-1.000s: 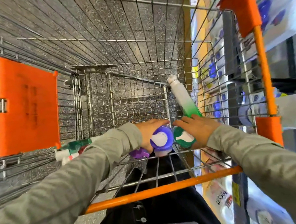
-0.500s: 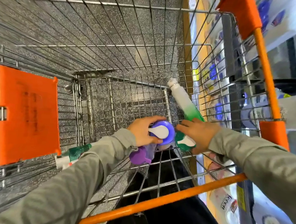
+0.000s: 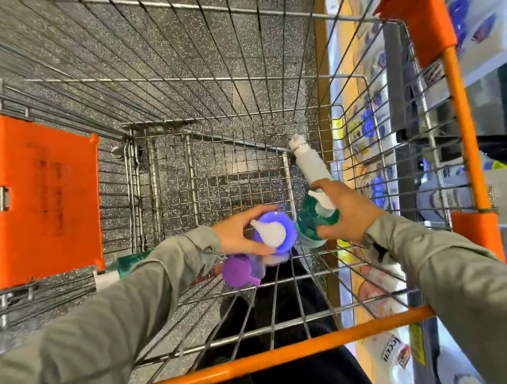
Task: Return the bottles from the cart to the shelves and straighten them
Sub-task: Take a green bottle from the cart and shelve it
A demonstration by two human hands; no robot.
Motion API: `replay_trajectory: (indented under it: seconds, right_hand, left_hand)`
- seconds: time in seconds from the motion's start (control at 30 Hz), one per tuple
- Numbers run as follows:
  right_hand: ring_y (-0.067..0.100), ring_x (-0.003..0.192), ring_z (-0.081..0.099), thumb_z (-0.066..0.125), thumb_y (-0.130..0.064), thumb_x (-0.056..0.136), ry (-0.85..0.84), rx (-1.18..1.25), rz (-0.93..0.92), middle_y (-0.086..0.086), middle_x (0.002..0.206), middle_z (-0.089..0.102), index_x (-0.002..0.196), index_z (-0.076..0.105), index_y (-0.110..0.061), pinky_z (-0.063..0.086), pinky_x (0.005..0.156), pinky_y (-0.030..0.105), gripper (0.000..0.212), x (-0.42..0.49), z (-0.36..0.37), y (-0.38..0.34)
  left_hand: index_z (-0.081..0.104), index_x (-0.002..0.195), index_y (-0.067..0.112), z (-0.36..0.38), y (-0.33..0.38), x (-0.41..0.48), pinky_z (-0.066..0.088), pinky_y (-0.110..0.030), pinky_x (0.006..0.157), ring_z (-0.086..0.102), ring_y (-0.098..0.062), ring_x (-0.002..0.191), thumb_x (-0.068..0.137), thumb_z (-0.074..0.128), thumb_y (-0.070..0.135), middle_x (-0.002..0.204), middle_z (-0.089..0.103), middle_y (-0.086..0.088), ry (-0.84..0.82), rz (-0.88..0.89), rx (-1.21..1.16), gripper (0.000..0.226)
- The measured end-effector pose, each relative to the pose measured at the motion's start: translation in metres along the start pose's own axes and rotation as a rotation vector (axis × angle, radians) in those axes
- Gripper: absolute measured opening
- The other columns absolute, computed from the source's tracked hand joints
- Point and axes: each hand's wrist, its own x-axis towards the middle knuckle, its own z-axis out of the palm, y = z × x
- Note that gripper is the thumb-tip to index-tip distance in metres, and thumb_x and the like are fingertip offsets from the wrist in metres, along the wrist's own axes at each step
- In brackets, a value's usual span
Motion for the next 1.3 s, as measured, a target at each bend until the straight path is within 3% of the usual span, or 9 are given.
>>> replay_trajectory:
  seconds: [0.17,0.23,0.33,0.43,0.5,0.63,0.87,1.2,1.3]
  right_hand:
    - [0.027,0.094,0.053,0.075,-0.023,0.072,0.033,0.024,-0.007,0.011,0.113,0.05,0.134,0.036,-0.022,0.05,0.082,0.041,0.074,0.005,0.003,0.004]
    - [0.028,0.094,0.054,0.075,-0.022,0.072,0.034,0.044,-0.002,0.011,0.113,0.05,0.134,0.036,-0.022,0.051,0.082,0.043,0.074,0.005,0.003,0.005]
    - [0.028,0.097,0.054,0.075,-0.023,0.073,0.029,0.063,-0.003,0.011,0.116,0.05,0.136,0.034,-0.022,0.05,0.085,0.044,0.076,0.005,0.004,0.005]
    - [0.027,0.1,0.052,0.078,-0.028,0.072,0.005,0.075,0.008,0.011,0.119,0.05,0.138,0.032,-0.023,0.048,0.089,0.043,0.081,0.005,0.007,0.005]
    - [0.026,0.103,0.052,0.081,-0.032,0.071,-0.001,0.06,0.006,0.011,0.122,0.051,0.138,0.032,-0.023,0.048,0.09,0.044,0.084,0.006,0.009,0.005]
    - [0.026,0.103,0.053,0.082,-0.03,0.071,0.013,0.053,0.027,0.01,0.122,0.054,0.135,0.036,-0.021,0.047,0.09,0.041,0.079,0.003,0.011,0.003]
    - [0.018,0.092,0.049,0.087,-0.023,0.065,0.041,0.207,0.164,0.002,0.109,0.049,0.134,0.032,-0.01,0.036,0.063,0.015,0.09,-0.001,0.016,0.002]
    - [0.03,0.11,0.052,0.088,-0.01,0.059,0.08,0.533,0.244,0.005,0.114,0.054,0.119,0.046,-0.023,0.047,0.091,0.041,0.075,0.004,0.034,0.018]
    - [0.027,0.11,0.052,0.085,-0.003,0.06,0.101,0.612,0.236,0.002,0.116,0.049,0.123,0.04,-0.024,0.047,0.094,0.045,0.08,0.005,0.041,0.018]
  left_hand:
    - [0.013,0.147,0.026,-0.004,0.008,0.007,0.048,-0.016,0.073,0.051,-0.007,0.089,0.081,0.061,-0.011,0.137,0.037,-0.002,-0.144,-0.061,0.072,0.089]
    - [0.008,0.148,0.028,-0.008,0.007,0.008,0.048,-0.012,0.067,0.05,-0.013,0.099,0.081,0.058,-0.013,0.147,0.03,-0.004,-0.168,-0.063,0.101,0.093]
    - [-0.005,0.147,0.034,-0.009,0.003,0.009,0.05,-0.014,0.073,0.049,-0.02,0.109,0.079,0.063,-0.01,0.148,0.022,0.0,-0.21,-0.086,0.144,0.106]
    - [-0.006,0.147,0.032,0.003,-0.004,0.009,0.031,-0.025,0.108,0.035,-0.019,0.13,0.067,0.081,0.001,0.146,0.027,0.001,-0.141,-0.072,0.108,0.122]
    - [-0.001,0.147,0.035,0.009,-0.009,0.009,0.024,-0.033,0.114,0.035,-0.018,0.132,0.059,0.087,0.006,0.145,0.032,0.001,-0.043,-0.046,0.076,0.128]
    - [0.01,0.145,0.03,0.014,-0.013,0.01,0.027,-0.031,0.112,0.036,-0.014,0.128,0.056,0.089,0.013,0.145,0.031,0.003,0.082,0.026,0.101,0.121]
    - [0.031,0.119,0.03,0.02,-0.021,0.009,0.044,-0.029,0.1,0.054,-0.015,0.108,0.055,0.091,0.019,0.114,0.051,0.009,0.239,0.11,0.131,0.088]
    - [0.035,0.118,0.024,0.023,-0.018,0.039,0.043,-0.011,0.089,0.053,0.021,0.089,0.059,0.088,0.005,0.108,0.055,0.014,0.399,0.174,-0.166,0.082]
    - [0.027,0.131,0.014,0.028,-0.019,0.044,0.045,-0.032,0.1,0.056,-0.003,0.102,0.056,0.084,-0.01,0.117,0.054,0.001,0.42,0.169,-0.218,0.097]
